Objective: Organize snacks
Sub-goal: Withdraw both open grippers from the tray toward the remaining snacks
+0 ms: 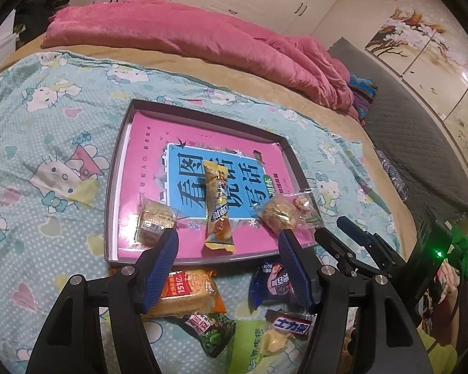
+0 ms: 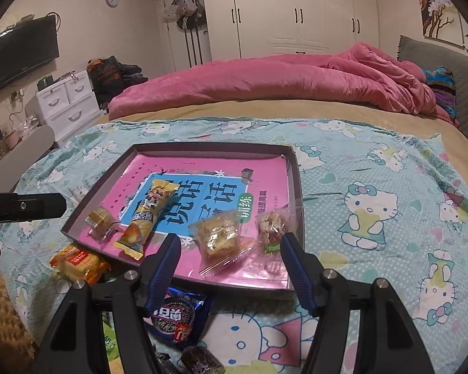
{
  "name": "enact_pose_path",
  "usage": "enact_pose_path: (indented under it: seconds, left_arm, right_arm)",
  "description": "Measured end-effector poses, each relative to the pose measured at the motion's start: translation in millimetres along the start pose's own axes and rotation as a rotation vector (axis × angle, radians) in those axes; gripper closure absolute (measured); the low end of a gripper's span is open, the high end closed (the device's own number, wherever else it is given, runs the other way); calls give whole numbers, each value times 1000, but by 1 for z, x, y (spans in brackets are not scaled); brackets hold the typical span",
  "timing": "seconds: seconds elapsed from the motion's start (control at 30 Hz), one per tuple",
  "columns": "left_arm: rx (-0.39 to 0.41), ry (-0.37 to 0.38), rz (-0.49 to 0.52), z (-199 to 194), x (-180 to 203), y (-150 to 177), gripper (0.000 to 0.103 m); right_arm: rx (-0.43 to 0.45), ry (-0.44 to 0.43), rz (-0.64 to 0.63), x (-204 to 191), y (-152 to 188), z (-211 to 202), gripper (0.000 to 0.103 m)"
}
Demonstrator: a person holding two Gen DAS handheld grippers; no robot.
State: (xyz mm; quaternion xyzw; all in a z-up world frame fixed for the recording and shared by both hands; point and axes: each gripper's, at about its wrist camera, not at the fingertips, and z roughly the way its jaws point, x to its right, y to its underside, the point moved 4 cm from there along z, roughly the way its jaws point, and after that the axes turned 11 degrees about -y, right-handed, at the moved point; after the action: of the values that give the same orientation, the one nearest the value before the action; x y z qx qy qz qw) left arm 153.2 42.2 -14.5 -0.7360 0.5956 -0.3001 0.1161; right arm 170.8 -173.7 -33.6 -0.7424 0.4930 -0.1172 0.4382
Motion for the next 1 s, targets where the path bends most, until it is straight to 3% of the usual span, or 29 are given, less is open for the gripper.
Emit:
enact_pose_path:
  seconds: [1.0]
  left_arm:
    - [-29,21,82,-24,30,31,35]
  right_arm:
    - [-7,-33,-10,-14,18,-38,34]
